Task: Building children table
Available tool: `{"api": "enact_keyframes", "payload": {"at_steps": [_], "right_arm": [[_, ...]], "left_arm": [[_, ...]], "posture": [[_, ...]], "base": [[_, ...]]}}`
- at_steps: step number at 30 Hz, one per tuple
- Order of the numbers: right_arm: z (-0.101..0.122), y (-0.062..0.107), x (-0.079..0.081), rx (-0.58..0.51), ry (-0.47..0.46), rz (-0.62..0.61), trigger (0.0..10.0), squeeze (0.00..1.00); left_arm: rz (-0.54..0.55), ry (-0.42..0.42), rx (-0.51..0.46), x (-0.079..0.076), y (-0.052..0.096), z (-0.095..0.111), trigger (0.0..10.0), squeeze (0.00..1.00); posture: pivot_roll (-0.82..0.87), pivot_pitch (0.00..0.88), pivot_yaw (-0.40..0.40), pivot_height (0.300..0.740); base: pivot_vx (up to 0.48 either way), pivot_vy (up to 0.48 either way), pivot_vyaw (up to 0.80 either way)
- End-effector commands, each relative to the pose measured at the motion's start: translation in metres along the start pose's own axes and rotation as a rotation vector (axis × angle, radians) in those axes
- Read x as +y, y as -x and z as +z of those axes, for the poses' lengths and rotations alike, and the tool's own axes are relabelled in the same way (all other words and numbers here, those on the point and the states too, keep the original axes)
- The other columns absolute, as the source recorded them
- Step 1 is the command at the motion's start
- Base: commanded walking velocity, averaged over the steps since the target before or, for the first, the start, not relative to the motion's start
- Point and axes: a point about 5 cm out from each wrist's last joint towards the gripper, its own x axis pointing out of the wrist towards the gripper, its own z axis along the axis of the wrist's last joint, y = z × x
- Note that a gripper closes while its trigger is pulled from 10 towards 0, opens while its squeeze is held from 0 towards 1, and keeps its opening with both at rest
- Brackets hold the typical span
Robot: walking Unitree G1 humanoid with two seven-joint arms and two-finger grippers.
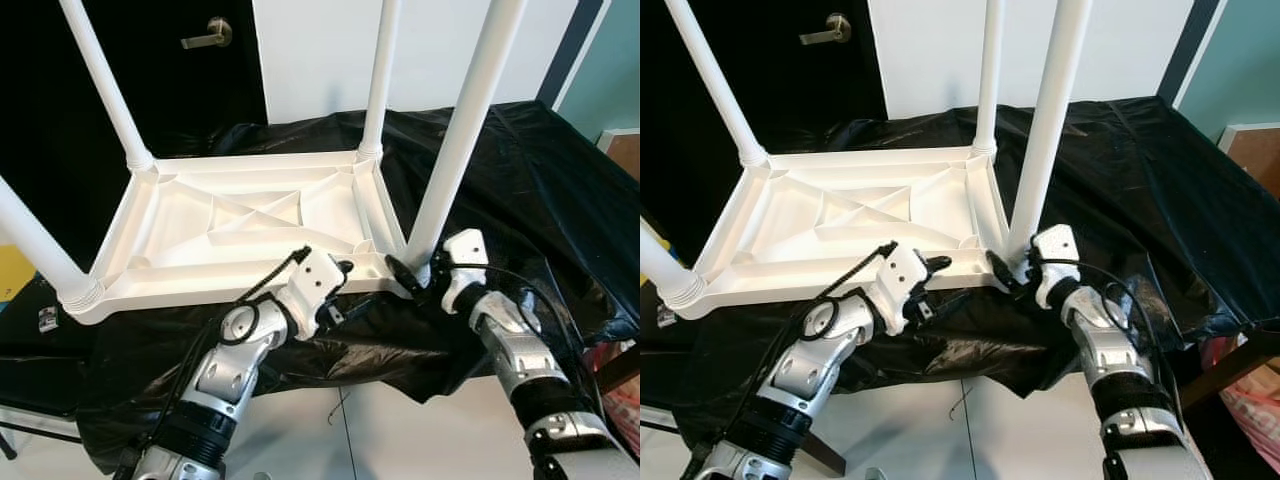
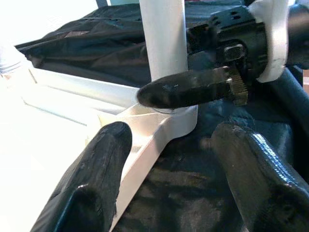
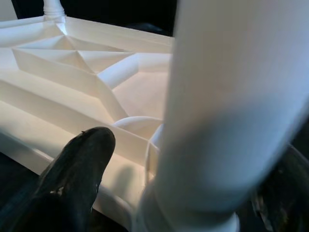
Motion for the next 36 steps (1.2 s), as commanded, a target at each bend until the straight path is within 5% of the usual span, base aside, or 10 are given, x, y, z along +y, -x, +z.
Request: {"api": "enact_keyframes", "payload": {"at_steps": [1,2,4,5,12,13,14,15,30,36], "right_arm": [[-0.001,-0.004,0.004,0.002,0.014,0.021,9.3,0.00],[-0.001,-0.007,0.004,0.005,0.010,0.019,6.6,0.00],[-0.001,-0.007,0.004,0.005,0.010,0.019,6.6,0.00],[-0.002,-0.008,0.005,0.007,0.008,0.020,0.1,0.00],[-0.005,-0.007,0.000,0.020,-0.006,0.008,0.0,0.00],[-0.007,-0.005,0.000,0.030,-0.016,0.002,2.7,0.00],[-0.007,-0.005,0.000,0.030,-0.016,0.002,2.7,0.00],[-0.009,-0.004,0.000,0.040,-0.023,-0.009,10.0,0.00],[-0.021,-0.007,0.015,0.104,-0.111,-0.300,10.0,0.00],[-0.035,-0.013,0.038,0.193,-0.264,-0.661,10.0,0.00]], "left_arm": [[0.003,-0.010,0.005,-0.001,-0.003,-0.001,10.0,0.00],[0.002,-0.011,0.004,-0.001,-0.003,0.000,10.0,0.00],[0.002,-0.011,0.004,-0.001,-0.003,0.000,10.0,0.00],[0.001,-0.011,0.003,-0.001,-0.003,0.000,10.0,0.00],[-0.022,-0.018,0.009,-0.006,-0.005,-0.002,10.0,0.00],[-0.025,-0.017,0.011,-0.007,-0.006,-0.003,10.0,0.00],[-0.025,-0.017,0.011,-0.007,-0.006,-0.003,10.0,0.00],[-0.027,-0.015,0.015,-0.008,-0.006,-0.004,10.0,0.00],[-0.046,-0.007,0.029,-0.017,-0.007,-0.009,10.0,0.00],[-0.048,-0.009,0.033,-0.017,-0.006,-0.010,10.0,0.00]], "posture": [[-0.01,0.000,0.015,0.740],[-0.01,0.000,0.015,0.740],[-0.01,0.000,0.015,0.740],[-0.01,0.000,0.015,0.740],[-0.02,0.000,0.014,0.740],[-0.02,0.000,0.014,0.740],[-0.02,0.000,0.014,0.740],[-0.02,0.000,0.014,0.740],[-0.04,0.000,0.012,0.740],[-0.03,0.000,0.009,0.740]], "base": [[0.000,0.000,0.00],[0.000,0.000,0.00],[0.000,0.000,0.00],[0.000,0.000,0.00],[0.000,0.000,0.00],[0.000,0.000,0.00],[0.000,0.000,0.00],[0.000,0.000,0.00],[0.000,0.000,0.00],[0.000,0.000,0.00]]}}
